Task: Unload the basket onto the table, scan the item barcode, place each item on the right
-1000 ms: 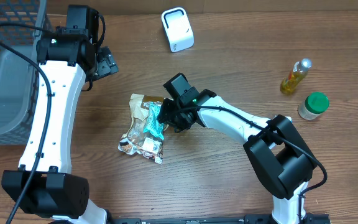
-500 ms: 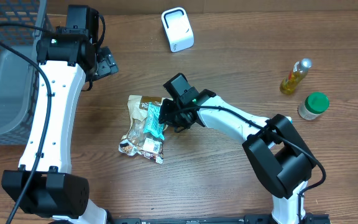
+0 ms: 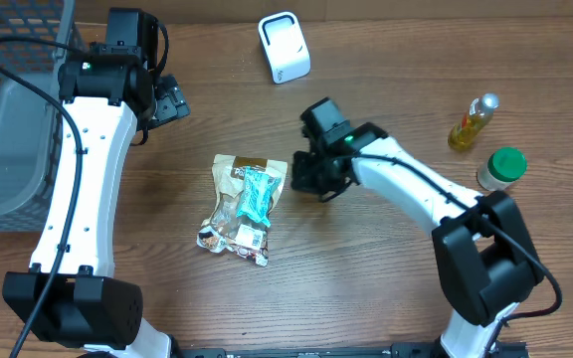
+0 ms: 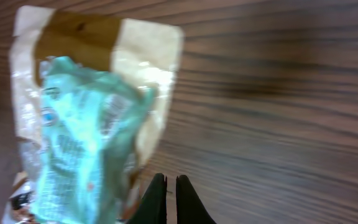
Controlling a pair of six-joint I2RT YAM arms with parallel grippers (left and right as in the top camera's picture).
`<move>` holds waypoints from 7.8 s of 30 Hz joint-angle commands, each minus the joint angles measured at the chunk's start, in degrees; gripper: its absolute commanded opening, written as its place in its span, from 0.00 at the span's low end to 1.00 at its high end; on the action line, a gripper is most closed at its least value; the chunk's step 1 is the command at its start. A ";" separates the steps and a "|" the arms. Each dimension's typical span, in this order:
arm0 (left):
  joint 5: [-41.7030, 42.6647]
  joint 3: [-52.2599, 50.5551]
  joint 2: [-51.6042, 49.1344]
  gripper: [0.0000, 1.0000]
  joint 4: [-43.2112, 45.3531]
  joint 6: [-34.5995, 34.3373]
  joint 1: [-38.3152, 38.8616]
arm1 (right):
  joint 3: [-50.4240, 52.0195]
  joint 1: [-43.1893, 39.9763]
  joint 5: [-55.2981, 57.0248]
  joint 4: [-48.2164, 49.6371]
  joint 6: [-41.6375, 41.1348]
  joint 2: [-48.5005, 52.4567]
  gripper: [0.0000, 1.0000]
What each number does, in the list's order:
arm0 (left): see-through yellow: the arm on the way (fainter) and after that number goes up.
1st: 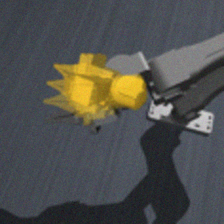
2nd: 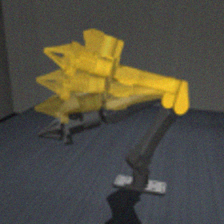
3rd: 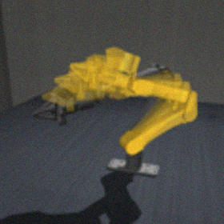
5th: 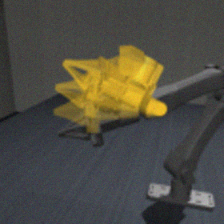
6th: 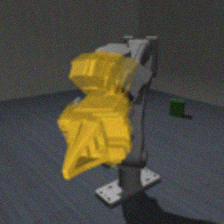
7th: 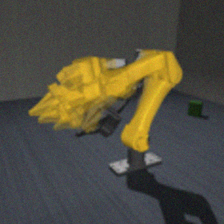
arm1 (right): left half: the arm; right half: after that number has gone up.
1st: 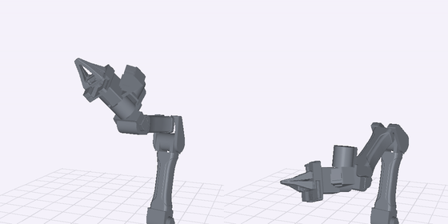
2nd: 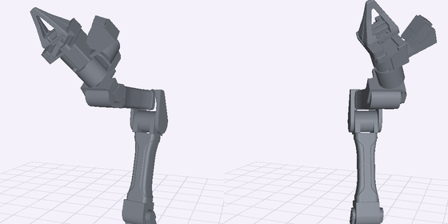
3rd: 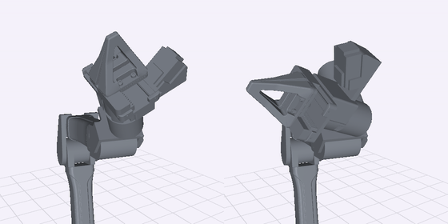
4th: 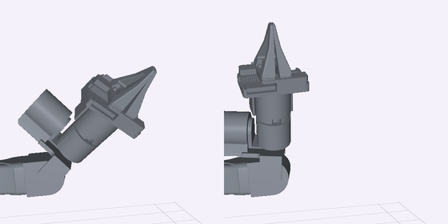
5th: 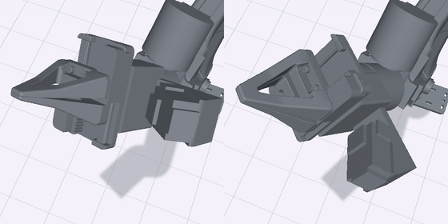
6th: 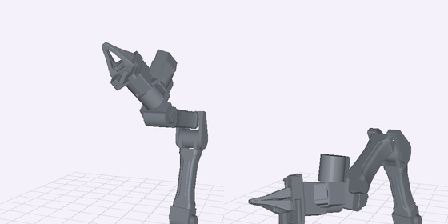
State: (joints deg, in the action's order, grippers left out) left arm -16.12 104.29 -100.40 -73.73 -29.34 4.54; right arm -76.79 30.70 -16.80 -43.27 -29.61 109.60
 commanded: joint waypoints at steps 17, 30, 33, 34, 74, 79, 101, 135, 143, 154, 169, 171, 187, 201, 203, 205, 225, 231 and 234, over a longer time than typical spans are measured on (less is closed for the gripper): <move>-0.76 1.07 0.76 1.00 0.09 1.07 0.74 | -0.09 4.31 -8.59 5.49 -12.79 1.77 0.54; -0.79 1.07 0.76 1.00 0.07 1.07 0.74 | -0.11 7.91 -6.19 10.47 -18.36 9.01 0.04; -0.79 1.07 0.76 1.00 0.09 1.07 0.74 | -0.76 7.10 -6.49 10.25 -17.90 7.04 0.04; -0.79 1.07 0.76 1.00 0.09 1.07 0.74 | -1.05 6.86 -6.91 10.10 -16.96 6.21 0.04; -0.79 1.07 0.76 0.99 0.09 1.07 0.74 | 4.20 6.05 -0.11 10.75 -14.10 -0.46 0.50; -0.79 1.07 0.76 1.00 0.09 1.07 0.74 | 4.37 6.21 -0.17 14.34 -14.34 3.80 0.46; -0.79 1.07 0.76 0.99 0.09 1.07 0.74 | 2.03 2.95 -7.96 17.25 -8.72 -0.72 0.04; -0.79 1.07 0.76 0.99 0.09 1.07 0.74 | 3.74 -5.70 10.80 -5.51 12.33 -1.16 0.37; -0.79 1.07 0.76 1.00 0.09 1.07 0.74 | -1.77 -5.77 12.15 -8.28 12.04 -1.18 0.69; -0.76 1.07 0.76 1.00 0.09 1.07 0.74 | -14.16 -5.75 13.81 -23.15 12.15 -1.16 0.88; -0.76 1.07 0.76 1.00 0.09 1.07 0.74 | -6.71 -5.75 -4.24 -19.52 16.68 -1.16 0.04; -0.79 1.07 0.76 1.00 0.09 1.07 0.74 | -5.49 -5.75 -6.23 -18.34 17.92 -1.16 0.04; -0.79 1.07 0.76 1.00 0.09 1.07 0.74 | 4.81 -10.27 -14.99 -10.64 22.62 -1.14 0.04; -0.79 1.07 0.76 1.00 0.09 1.07 0.74 | 19.04 -13.66 -22.10 4.55 15.08 2.45 0.04; -0.79 1.07 0.76 1.00 0.09 1.07 0.74 | 18.86 -14.08 -21.86 4.61 13.53 2.43 0.04; -0.79 1.07 0.76 0.99 0.09 1.07 0.74 | 18.03 -14.05 -21.90 3.98 12.39 2.36 0.04; -0.79 1.07 0.76 1.00 0.09 1.07 0.74 | -3.78 -13.84 -21.70 -9.97 20.48 2.10 0.04; -0.76 1.07 0.76 1.00 0.09 1.07 0.74 | -3.76 -13.84 -21.92 -7.98 20.04 6.60 0.04; -0.79 1.07 0.76 1.00 0.09 1.07 0.74 | -3.54 -13.77 -21.92 -7.28 20.04 9.14 0.04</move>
State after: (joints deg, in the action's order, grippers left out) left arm -16.12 104.29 -100.40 -73.73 -29.34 4.51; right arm -80.23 16.60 -38.70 -51.27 -9.91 115.50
